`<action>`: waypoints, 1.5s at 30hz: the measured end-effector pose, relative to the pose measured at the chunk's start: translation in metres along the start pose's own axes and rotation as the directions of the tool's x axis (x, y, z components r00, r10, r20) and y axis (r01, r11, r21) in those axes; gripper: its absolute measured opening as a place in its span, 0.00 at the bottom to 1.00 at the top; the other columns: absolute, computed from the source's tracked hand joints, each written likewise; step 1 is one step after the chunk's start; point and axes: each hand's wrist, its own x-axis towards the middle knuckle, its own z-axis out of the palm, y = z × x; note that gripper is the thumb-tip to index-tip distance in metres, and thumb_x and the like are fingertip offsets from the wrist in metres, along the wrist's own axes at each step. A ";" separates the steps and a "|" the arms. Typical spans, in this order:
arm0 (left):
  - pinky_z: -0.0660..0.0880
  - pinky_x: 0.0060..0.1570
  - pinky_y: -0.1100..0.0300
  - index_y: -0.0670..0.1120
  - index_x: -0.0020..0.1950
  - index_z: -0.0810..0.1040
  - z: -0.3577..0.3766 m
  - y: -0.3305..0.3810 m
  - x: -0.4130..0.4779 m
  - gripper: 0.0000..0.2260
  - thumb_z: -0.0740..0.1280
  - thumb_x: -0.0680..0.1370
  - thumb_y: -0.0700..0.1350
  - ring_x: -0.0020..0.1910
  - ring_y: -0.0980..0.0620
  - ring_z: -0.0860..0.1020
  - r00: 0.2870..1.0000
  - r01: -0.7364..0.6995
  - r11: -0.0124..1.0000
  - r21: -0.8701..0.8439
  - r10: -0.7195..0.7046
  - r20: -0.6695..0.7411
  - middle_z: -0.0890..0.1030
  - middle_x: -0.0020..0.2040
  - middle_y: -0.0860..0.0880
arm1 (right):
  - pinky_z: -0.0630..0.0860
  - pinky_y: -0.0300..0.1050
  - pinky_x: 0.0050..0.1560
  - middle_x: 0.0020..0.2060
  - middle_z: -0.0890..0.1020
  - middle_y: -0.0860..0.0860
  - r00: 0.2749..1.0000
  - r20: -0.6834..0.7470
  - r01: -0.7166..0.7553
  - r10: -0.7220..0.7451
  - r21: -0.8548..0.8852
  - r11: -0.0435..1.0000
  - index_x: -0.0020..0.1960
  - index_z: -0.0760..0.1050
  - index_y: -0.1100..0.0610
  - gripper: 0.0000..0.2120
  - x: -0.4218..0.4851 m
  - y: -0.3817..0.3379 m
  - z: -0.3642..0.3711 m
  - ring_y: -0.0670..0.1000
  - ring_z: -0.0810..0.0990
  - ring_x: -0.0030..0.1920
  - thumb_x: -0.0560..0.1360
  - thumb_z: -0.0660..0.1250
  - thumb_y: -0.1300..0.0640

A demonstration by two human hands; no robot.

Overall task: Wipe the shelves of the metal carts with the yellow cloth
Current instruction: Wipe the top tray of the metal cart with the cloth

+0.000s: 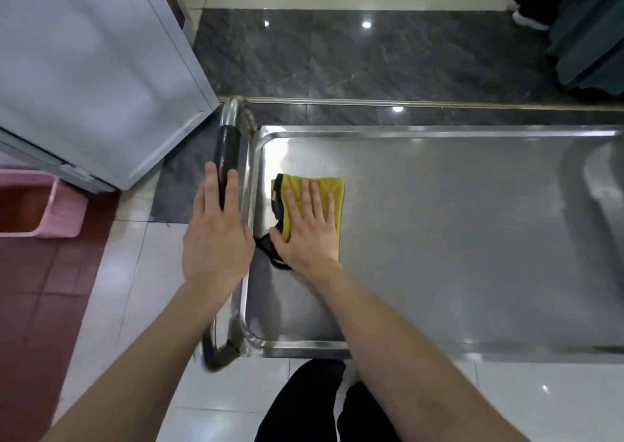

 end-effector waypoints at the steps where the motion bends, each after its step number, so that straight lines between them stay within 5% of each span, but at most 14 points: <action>1: 0.79 0.65 0.38 0.46 0.88 0.54 0.000 0.000 0.000 0.34 0.64 0.83 0.42 0.83 0.36 0.60 1.000 -0.003 1.000 -0.014 0.003 0.005 0.48 0.88 0.44 | 0.45 0.66 0.83 0.87 0.51 0.58 0.999 -0.018 0.035 -0.035 0.008 0.999 0.88 0.52 0.51 0.42 -0.006 0.014 0.000 0.59 0.43 0.87 0.81 0.54 0.31; 5: 0.79 0.66 0.40 0.47 0.88 0.55 -0.004 -0.006 -0.001 0.33 0.63 0.84 0.41 0.83 0.38 0.62 1.000 -0.024 0.996 -0.088 0.025 0.012 0.49 0.89 0.45 | 0.49 0.65 0.84 0.86 0.56 0.57 0.973 -0.083 -0.221 0.217 -0.033 0.975 0.86 0.57 0.50 0.43 -0.059 0.155 -0.019 0.59 0.50 0.86 0.78 0.58 0.29; 8: 0.79 0.65 0.38 0.50 0.88 0.54 -0.009 -0.017 -0.016 0.31 0.62 0.86 0.47 0.82 0.39 0.65 1.000 -0.002 0.990 -0.143 0.005 0.020 0.52 0.88 0.48 | 0.50 0.67 0.83 0.86 0.54 0.57 0.858 -0.086 -0.509 0.507 0.001 0.861 0.86 0.56 0.50 0.46 -0.105 0.250 -0.040 0.59 0.49 0.86 0.77 0.56 0.24; 11: 0.80 0.60 0.40 0.55 0.88 0.49 -0.005 -0.021 -0.039 0.31 0.59 0.88 0.50 0.75 0.37 0.73 0.999 0.033 0.974 -0.224 -0.025 0.037 0.52 0.88 0.49 | 0.50 0.72 0.81 0.85 0.55 0.61 0.786 -0.108 -0.613 0.609 -0.004 0.790 0.86 0.55 0.54 0.46 -0.103 0.222 -0.031 0.62 0.50 0.86 0.77 0.57 0.28; 15: 0.78 0.56 0.42 0.54 0.89 0.51 0.000 -0.015 -0.043 0.30 0.59 0.88 0.47 0.67 0.35 0.78 0.995 0.097 0.956 -0.279 -0.102 -0.004 0.54 0.88 0.47 | 0.40 0.71 0.82 0.86 0.50 0.60 0.983 -0.021 -0.185 0.185 -0.040 0.982 0.88 0.47 0.46 0.42 -0.084 0.051 0.000 0.62 0.44 0.86 0.78 0.53 0.32; 17: 0.78 0.56 0.42 0.53 0.88 0.53 0.001 -0.014 -0.043 0.29 0.59 0.88 0.46 0.68 0.34 0.77 0.996 0.073 0.963 -0.261 -0.084 -0.030 0.56 0.88 0.45 | 0.40 0.70 0.82 0.87 0.45 0.58 0.999 0.048 0.022 -0.021 -0.015 1.000 0.88 0.47 0.45 0.40 -0.091 -0.008 0.008 0.60 0.39 0.86 0.80 0.52 0.33; 20: 0.79 0.59 0.40 0.52 0.88 0.53 0.002 -0.016 -0.042 0.29 0.59 0.88 0.46 0.68 0.34 0.77 0.997 0.034 0.973 -0.229 -0.048 -0.058 0.58 0.87 0.43 | 0.44 0.67 0.83 0.87 0.43 0.55 0.996 0.019 0.090 -0.090 0.008 0.996 0.88 0.50 0.44 0.38 -0.123 0.018 0.010 0.57 0.38 0.86 0.81 0.53 0.33; 23: 0.78 0.62 0.37 0.52 0.88 0.52 0.003 -0.015 -0.041 0.29 0.59 0.88 0.47 0.72 0.34 0.75 0.997 0.044 0.975 -0.217 -0.057 -0.052 0.57 0.87 0.44 | 0.45 0.65 0.84 0.87 0.43 0.53 0.989 -0.036 -0.144 0.143 -0.047 0.988 0.88 0.44 0.43 0.40 -0.179 0.125 0.002 0.55 0.39 0.86 0.82 0.52 0.30; 27: 0.78 0.62 0.39 0.52 0.89 0.53 0.002 -0.016 -0.042 0.29 0.58 0.88 0.48 0.71 0.34 0.76 0.998 0.029 0.970 -0.242 -0.042 -0.052 0.57 0.87 0.44 | 0.48 0.66 0.83 0.87 0.44 0.53 0.870 -0.060 -0.492 0.490 -0.031 0.870 0.88 0.47 0.47 0.44 -0.228 0.253 -0.021 0.56 0.42 0.86 0.79 0.47 0.24; 31: 0.66 0.71 0.57 0.55 0.88 0.54 0.007 -0.024 -0.037 0.25 0.52 0.90 0.51 0.79 0.50 0.67 0.997 0.040 0.934 -0.355 -0.063 -0.052 0.57 0.88 0.49 | 0.46 0.69 0.83 0.87 0.45 0.60 0.790 -0.088 -0.608 0.607 0.011 0.794 0.88 0.47 0.51 0.44 -0.212 0.198 -0.005 0.60 0.42 0.86 0.80 0.49 0.28; 34: 0.53 0.64 0.80 0.55 0.88 0.56 0.007 -0.030 -0.037 0.24 0.51 0.91 0.47 0.72 0.66 0.60 0.996 0.059 0.898 -0.436 -0.083 -0.036 0.57 0.88 0.53 | 0.40 0.67 0.84 0.86 0.42 0.59 0.967 -0.064 -0.250 0.247 -0.033 0.968 0.88 0.44 0.49 0.42 -0.188 0.081 0.018 0.59 0.38 0.86 0.82 0.50 0.31; 36: 0.53 0.67 0.78 0.56 0.88 0.57 0.007 -0.034 -0.037 0.24 0.52 0.90 0.47 0.74 0.66 0.59 0.997 0.045 0.873 -0.486 -0.071 -0.035 0.58 0.87 0.54 | 0.42 0.67 0.84 0.87 0.42 0.56 0.996 0.005 0.085 -0.085 -0.034 0.996 0.88 0.47 0.47 0.38 -0.174 0.015 0.027 0.57 0.37 0.86 0.83 0.50 0.32; 40: 0.54 0.76 0.66 0.58 0.88 0.57 0.010 -0.036 -0.038 0.25 0.51 0.90 0.48 0.84 0.57 0.58 0.997 0.040 0.843 -0.536 -0.065 -0.028 0.58 0.87 0.55 | 0.46 0.66 0.83 0.87 0.48 0.53 0.842 0.095 0.536 -0.531 -0.044 0.843 0.87 0.56 0.46 0.35 -0.150 -0.011 0.037 0.55 0.41 0.87 0.85 0.50 0.32; 45: 0.57 0.77 0.63 0.55 0.89 0.52 0.009 -0.033 -0.042 0.25 0.52 0.91 0.49 0.83 0.57 0.59 0.994 0.091 0.833 -0.546 -0.105 0.007 0.57 0.87 0.58 | 0.46 0.66 0.84 0.87 0.48 0.53 0.621 0.165 0.781 -0.766 -0.059 0.621 0.87 0.56 0.47 0.37 -0.128 0.011 0.027 0.55 0.40 0.87 0.84 0.55 0.29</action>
